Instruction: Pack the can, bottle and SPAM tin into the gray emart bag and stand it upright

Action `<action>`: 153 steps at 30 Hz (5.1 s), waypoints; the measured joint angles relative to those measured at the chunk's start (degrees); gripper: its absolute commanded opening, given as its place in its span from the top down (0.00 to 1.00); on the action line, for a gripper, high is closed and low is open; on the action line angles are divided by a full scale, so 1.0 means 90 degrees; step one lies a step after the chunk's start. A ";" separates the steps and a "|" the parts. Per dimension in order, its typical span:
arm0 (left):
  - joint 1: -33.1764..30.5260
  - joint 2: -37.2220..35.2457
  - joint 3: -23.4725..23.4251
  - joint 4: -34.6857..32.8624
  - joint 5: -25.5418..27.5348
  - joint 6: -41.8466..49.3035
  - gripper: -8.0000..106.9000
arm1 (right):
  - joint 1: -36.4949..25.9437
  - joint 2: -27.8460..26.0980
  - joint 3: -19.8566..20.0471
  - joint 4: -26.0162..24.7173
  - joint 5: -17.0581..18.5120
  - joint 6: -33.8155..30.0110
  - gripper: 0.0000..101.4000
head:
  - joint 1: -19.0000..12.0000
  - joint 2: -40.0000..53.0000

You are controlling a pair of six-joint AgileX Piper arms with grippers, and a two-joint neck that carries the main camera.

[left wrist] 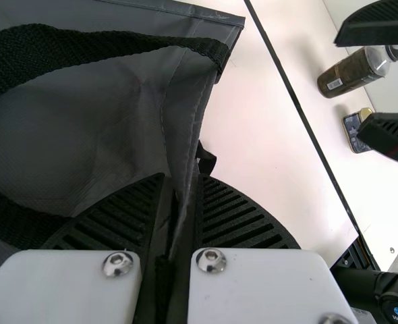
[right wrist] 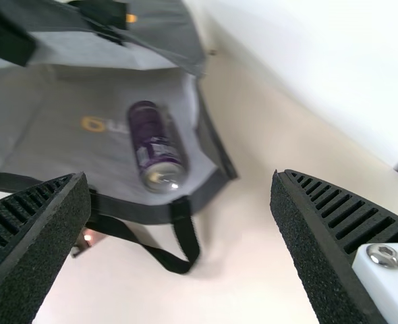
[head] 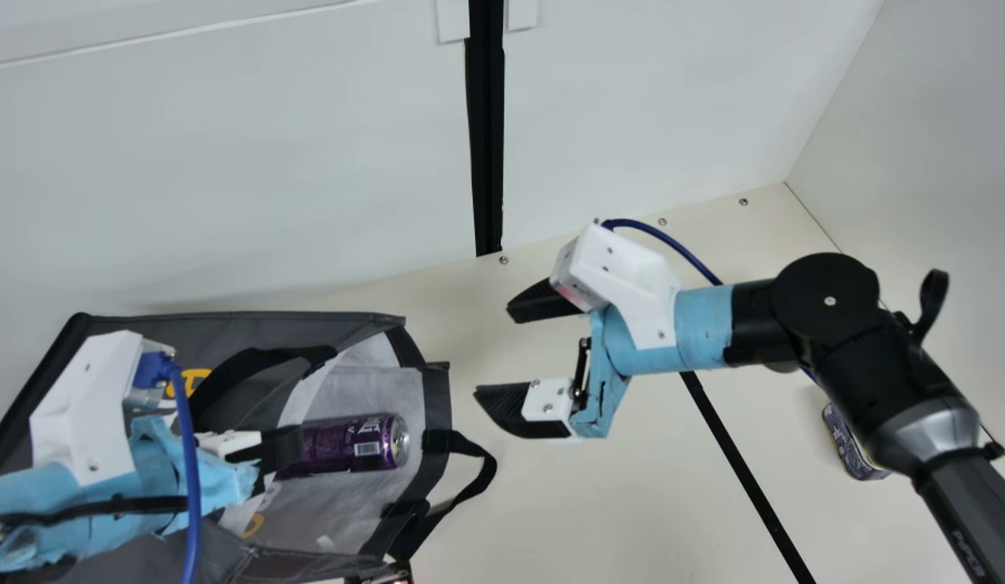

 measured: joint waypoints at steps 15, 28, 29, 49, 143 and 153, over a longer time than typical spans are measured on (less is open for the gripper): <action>0.0000 0.0000 0.0000 0.0000 0.0000 0.0000 1.00 | -0.0849 -0.0754 0.0237 -0.1363 -0.0767 0.0817 0.06 | 0.0000 0.0000; 0.0000 0.0000 0.0000 0.0000 0.0000 0.0000 1.00 | -0.1651 -0.1052 0.0088 -0.3027 -0.1022 0.2008 0.06 | 0.0000 0.0000; 0.0000 0.0000 0.0000 0.0000 0.0000 0.0000 1.00 | -0.1713 -0.1068 0.0059 -0.3159 -0.1022 0.2106 0.06 | 0.0000 0.0010; 0.0000 0.0000 0.0000 0.0000 0.0000 0.0000 1.00 | -0.2678 -0.0860 -0.0534 -0.4893 -0.0933 0.3330 0.06 | 0.0000 0.0000; 0.0000 0.0000 0.0000 0.0000 0.0000 0.0000 1.00 | -0.3123 0.2693 -0.3172 -0.5549 0.0164 0.5461 1.00 | 0.0000 0.0000; 0.0000 0.0000 0.0000 0.0000 0.0000 0.0000 1.00 | -0.3290 0.2510 -0.3126 -0.5257 0.0233 0.4878 1.00 | 0.0000 0.0010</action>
